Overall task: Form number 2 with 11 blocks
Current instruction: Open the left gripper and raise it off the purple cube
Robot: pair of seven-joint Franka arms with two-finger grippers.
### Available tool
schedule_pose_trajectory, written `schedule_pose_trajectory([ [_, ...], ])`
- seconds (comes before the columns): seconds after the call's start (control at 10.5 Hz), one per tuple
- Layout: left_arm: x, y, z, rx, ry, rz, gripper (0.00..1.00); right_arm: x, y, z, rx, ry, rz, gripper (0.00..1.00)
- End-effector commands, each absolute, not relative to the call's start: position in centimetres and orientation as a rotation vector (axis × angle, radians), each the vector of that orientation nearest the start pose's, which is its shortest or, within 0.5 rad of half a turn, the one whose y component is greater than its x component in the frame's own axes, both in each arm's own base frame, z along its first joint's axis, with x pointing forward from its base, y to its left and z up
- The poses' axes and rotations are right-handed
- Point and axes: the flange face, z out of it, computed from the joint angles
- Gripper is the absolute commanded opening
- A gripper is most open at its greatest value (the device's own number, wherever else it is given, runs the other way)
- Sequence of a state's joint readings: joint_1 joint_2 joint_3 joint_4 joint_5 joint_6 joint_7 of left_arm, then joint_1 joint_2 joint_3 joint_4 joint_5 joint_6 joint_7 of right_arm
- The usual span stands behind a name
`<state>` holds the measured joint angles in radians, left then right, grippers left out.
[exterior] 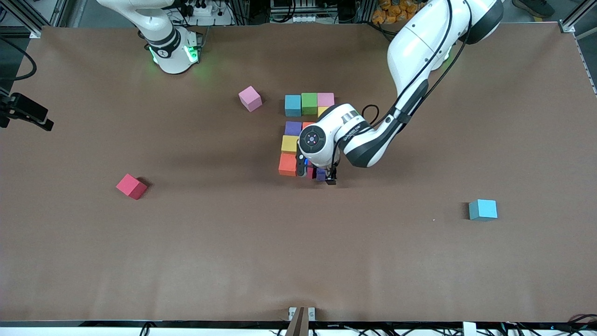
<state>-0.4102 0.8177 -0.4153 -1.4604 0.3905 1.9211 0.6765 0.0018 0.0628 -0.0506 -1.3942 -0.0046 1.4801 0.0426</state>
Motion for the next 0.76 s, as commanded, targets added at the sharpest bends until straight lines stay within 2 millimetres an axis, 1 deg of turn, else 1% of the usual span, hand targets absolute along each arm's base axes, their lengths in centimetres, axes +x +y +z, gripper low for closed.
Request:
schedule_pose_trajectory([
  [0.0,51.9,-44.8,21.7,-2.119,2.240,0.436,1.00,56.4,-2.7,66.5,-3.144,0.165,-0.032,1.00],
  [0.38,51.7,-45.1,24.0,-2.160,2.244,0.429,1.00,56.4,-2.7,66.5,-3.144,0.165,-0.032,1.00],
  [0.48,52.0,-45.0,25.2,-2.156,2.239,0.402,1.00,56.4,-2.8,66.5,-3.144,0.170,-0.032,1.00],
  [0.57,52.5,-44.8,26.8,-2.150,2.224,0.365,1.00,56.4,-2.7,66.5,-3.144,0.167,-0.032,1.00],
  [0.67,53.2,-44.1,28.3,-2.158,2.203,0.330,1.00,56.4,-2.8,66.5,-3.144,0.167,-0.032,1.00],
])
